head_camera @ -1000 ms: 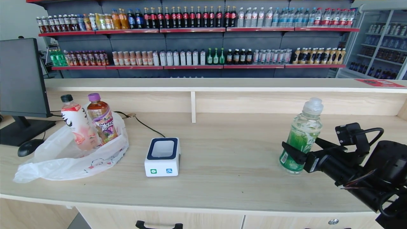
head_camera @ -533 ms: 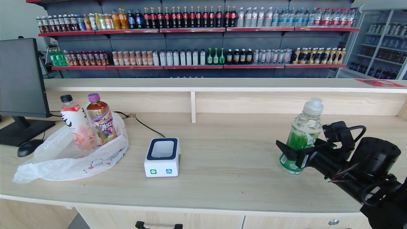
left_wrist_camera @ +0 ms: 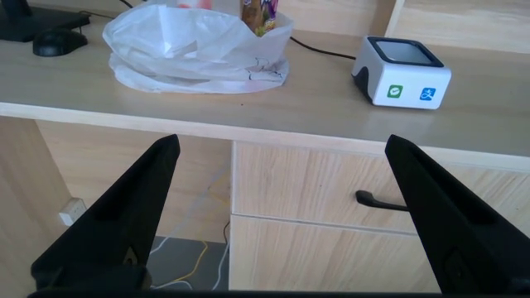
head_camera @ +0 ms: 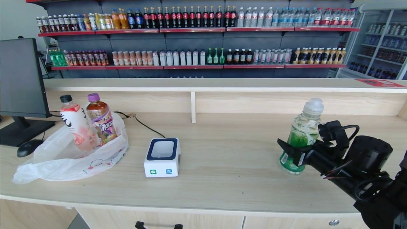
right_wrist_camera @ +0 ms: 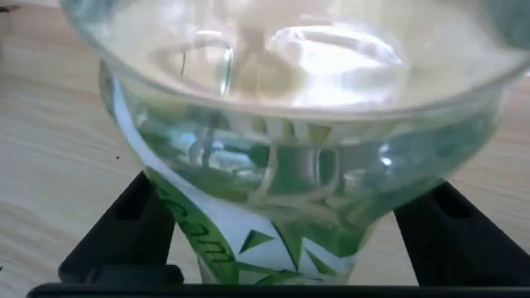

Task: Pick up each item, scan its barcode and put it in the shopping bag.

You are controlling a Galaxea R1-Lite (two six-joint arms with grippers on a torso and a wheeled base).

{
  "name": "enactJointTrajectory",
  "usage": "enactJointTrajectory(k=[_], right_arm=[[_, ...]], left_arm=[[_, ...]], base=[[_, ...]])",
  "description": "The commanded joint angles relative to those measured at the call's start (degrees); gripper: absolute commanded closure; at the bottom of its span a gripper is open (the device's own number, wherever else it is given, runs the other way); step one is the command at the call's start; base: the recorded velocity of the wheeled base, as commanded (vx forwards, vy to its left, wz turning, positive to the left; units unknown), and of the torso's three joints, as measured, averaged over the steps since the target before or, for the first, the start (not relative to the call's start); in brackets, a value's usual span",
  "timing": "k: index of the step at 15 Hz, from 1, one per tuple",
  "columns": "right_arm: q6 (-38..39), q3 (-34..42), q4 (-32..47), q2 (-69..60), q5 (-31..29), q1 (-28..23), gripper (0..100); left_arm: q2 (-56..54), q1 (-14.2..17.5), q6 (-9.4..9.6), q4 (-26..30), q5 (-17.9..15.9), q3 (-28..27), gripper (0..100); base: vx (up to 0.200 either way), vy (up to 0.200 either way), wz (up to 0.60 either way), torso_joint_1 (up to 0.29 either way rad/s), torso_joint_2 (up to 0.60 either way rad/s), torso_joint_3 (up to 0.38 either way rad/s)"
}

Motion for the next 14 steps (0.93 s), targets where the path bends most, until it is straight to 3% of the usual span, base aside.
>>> enactJointTrajectory(k=[1,14], right_arm=[[0.03,-0.26,-0.06,0.09,0.06,-0.02,100],[0.38,-1.84,-0.06,-3.34,-0.02,1.12,100]], left_arm=[[-0.02,0.0,-0.11,-0.07,0.02,0.0,0],[-0.02,0.0,-0.02,0.02,0.02,0.0,0]], base=[[0.0,0.0,0.0,0.0,0.0,0.0],[0.0,0.0,0.0,0.0,0.0,0.0]])
